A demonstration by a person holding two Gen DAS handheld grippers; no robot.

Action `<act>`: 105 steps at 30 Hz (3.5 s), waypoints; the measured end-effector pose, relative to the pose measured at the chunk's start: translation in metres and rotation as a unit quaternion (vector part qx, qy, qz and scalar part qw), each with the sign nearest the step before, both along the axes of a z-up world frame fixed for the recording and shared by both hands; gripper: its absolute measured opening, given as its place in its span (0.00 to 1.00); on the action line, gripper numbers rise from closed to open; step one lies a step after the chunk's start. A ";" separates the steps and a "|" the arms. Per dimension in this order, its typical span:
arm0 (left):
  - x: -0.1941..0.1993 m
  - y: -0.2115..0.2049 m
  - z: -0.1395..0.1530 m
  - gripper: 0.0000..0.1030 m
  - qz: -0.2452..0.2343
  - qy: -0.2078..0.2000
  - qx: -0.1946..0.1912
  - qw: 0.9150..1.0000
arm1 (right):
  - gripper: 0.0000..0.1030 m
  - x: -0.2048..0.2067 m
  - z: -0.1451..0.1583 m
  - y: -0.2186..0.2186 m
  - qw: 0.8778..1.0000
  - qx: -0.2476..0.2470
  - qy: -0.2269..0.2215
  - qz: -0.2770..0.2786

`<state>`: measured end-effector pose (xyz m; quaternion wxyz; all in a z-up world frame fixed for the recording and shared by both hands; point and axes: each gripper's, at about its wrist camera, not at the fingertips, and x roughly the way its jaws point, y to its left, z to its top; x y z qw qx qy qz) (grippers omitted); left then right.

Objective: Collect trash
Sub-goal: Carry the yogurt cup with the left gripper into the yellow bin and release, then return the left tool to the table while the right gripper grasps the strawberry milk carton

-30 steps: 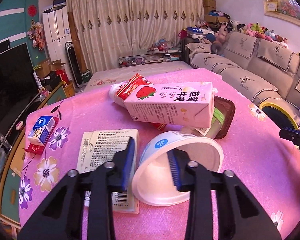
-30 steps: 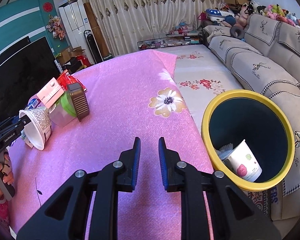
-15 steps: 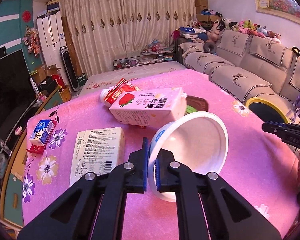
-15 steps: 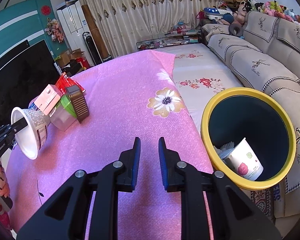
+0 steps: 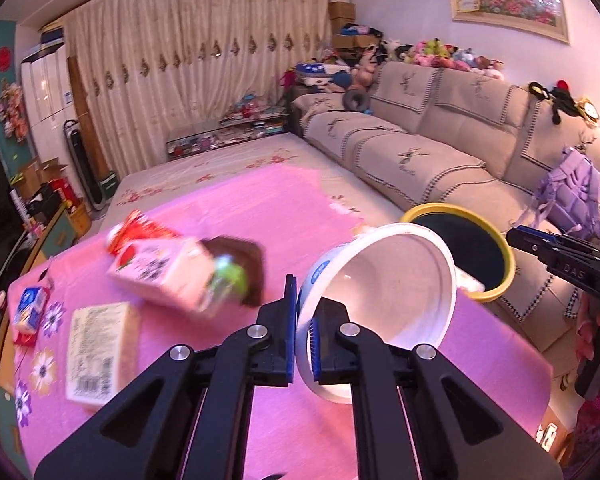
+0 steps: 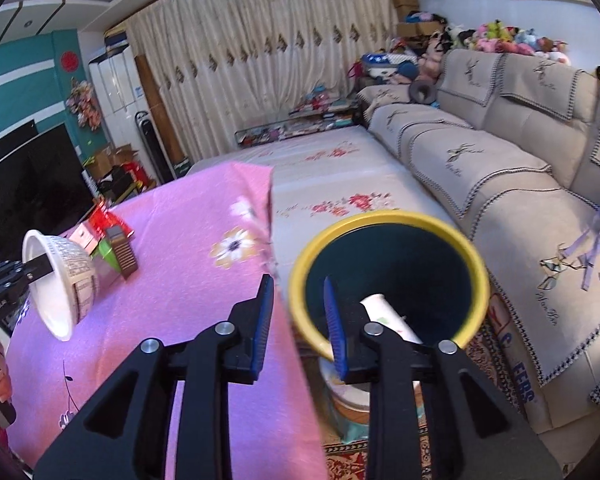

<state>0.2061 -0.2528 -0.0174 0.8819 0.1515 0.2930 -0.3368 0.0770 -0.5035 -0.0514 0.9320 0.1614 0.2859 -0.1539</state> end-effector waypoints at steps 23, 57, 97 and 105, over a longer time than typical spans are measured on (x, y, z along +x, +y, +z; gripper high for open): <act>0.007 -0.318 -0.075 0.20 -0.135 0.071 0.064 0.986 | 0.25 -0.099 -0.005 -0.106 0.993 0.020 -0.016 -0.111; 0.000 0.123 -0.008 0.95 0.247 -0.084 -0.036 0.965 | 0.30 0.022 0.006 0.039 0.996 -0.004 0.007 0.091; 0.023 0.216 -0.051 0.95 0.314 -0.045 -0.064 0.946 | 0.58 0.203 0.009 0.211 0.943 -0.094 0.050 0.317; 0.023 0.216 -0.052 0.95 0.312 -0.041 -0.069 0.947 | 0.59 0.204 0.016 0.230 0.927 -0.137 0.038 0.348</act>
